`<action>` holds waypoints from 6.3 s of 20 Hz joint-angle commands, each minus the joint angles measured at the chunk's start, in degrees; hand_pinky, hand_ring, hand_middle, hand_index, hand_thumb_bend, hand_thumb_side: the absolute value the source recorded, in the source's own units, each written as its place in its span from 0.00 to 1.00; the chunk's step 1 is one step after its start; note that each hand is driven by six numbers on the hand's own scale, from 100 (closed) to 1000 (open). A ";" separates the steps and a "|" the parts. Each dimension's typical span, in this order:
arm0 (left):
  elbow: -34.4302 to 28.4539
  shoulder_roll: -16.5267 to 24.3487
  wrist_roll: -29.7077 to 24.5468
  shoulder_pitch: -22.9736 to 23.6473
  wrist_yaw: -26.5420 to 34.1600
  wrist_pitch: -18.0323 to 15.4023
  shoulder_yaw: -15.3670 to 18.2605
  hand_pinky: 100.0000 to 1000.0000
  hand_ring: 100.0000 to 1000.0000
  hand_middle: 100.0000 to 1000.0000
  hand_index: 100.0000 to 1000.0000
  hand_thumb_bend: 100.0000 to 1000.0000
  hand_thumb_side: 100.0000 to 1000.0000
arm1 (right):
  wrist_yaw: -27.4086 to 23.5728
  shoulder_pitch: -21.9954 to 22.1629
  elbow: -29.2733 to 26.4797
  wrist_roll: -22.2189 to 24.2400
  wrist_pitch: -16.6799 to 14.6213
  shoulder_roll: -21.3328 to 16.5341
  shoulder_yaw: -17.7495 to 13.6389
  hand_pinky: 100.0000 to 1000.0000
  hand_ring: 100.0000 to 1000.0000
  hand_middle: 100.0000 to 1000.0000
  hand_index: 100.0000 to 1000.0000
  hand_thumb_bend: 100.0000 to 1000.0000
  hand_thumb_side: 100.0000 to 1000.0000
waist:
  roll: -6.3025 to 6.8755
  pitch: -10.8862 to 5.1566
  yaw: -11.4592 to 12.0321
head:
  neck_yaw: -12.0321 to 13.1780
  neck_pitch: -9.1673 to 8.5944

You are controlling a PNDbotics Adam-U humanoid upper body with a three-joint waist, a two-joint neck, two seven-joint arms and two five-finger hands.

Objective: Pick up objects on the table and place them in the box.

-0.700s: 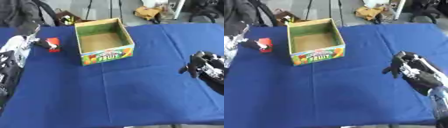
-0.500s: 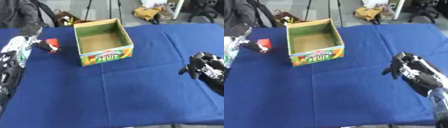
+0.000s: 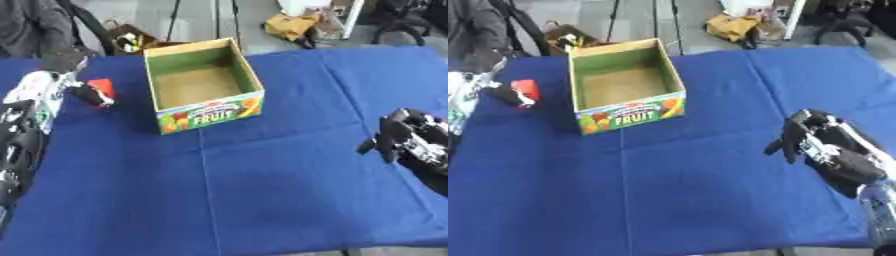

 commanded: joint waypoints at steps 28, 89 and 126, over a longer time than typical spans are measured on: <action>2.06 1.36 -1.34 0.09 3.95 -0.65 0.63 0.84 0.82 0.78 0.90 0.40 0.10 | 1.12 -0.68 -1.36 0.33 -0.08 -0.49 -0.09 0.55 0.25 0.31 0.31 0.00 0.07 | 0.20 0.72 -1.01 | -0.32 -0.96; -10.78 -13.08 0.65 -2.00 7.77 -2.89 -7.77 0.67 0.56 0.56 0.81 0.77 0.53 | 1.76 -0.57 -1.58 0.23 -0.04 0.57 0.16 0.55 0.24 0.30 0.31 0.00 0.05 | -1.03 1.74 -2.39 | 0.34 -1.24; -58.52 -8.88 23.26 29.26 73.27 -0.90 -0.04 0.68 0.63 0.66 0.73 0.62 0.87 | 2.13 -0.13 -1.47 -1.50 -0.23 0.54 -1.26 0.54 0.24 0.30 0.31 0.00 0.04 | -0.33 1.65 1.00 | -2.04 -2.59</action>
